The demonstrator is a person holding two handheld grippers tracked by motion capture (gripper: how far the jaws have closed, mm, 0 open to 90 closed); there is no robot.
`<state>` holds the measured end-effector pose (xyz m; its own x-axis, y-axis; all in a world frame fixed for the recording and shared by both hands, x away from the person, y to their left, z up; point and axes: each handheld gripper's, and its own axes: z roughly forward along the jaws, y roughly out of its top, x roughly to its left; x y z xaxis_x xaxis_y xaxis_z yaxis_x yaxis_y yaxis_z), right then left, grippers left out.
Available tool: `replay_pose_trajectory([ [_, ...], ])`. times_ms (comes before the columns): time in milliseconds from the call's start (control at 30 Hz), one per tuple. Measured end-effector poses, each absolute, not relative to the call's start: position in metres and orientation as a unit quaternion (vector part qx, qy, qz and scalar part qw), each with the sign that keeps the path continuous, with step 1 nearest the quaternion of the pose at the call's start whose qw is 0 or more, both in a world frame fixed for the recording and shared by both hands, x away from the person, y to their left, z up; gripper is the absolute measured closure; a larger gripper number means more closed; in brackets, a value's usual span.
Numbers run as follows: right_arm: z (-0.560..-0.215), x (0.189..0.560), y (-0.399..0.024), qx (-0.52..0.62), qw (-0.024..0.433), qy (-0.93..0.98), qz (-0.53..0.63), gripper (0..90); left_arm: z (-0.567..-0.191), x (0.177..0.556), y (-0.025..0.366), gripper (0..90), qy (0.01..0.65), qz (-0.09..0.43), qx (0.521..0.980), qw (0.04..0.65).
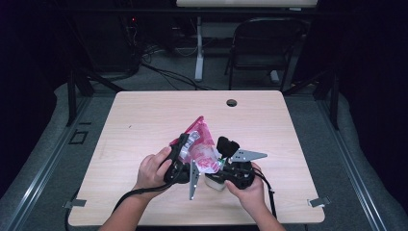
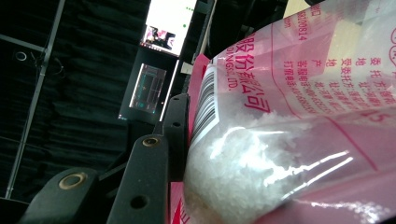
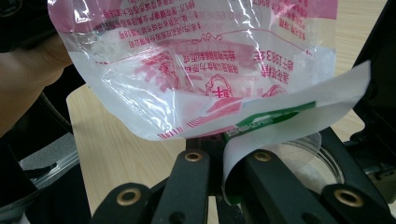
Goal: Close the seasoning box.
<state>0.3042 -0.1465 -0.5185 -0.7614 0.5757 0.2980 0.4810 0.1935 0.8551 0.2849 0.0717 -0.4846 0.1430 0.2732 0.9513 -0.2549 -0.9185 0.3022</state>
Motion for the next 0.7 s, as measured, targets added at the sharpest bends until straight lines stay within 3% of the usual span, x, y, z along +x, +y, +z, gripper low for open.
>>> replay_pose_trajectory([
  [700,-0.5174,0.3032,-0.1488,0.345,0.049,0.772,0.532,90.0,-0.4891,0.2901,0.0779,68.4,0.018,0.643,0.738,0.205],
])
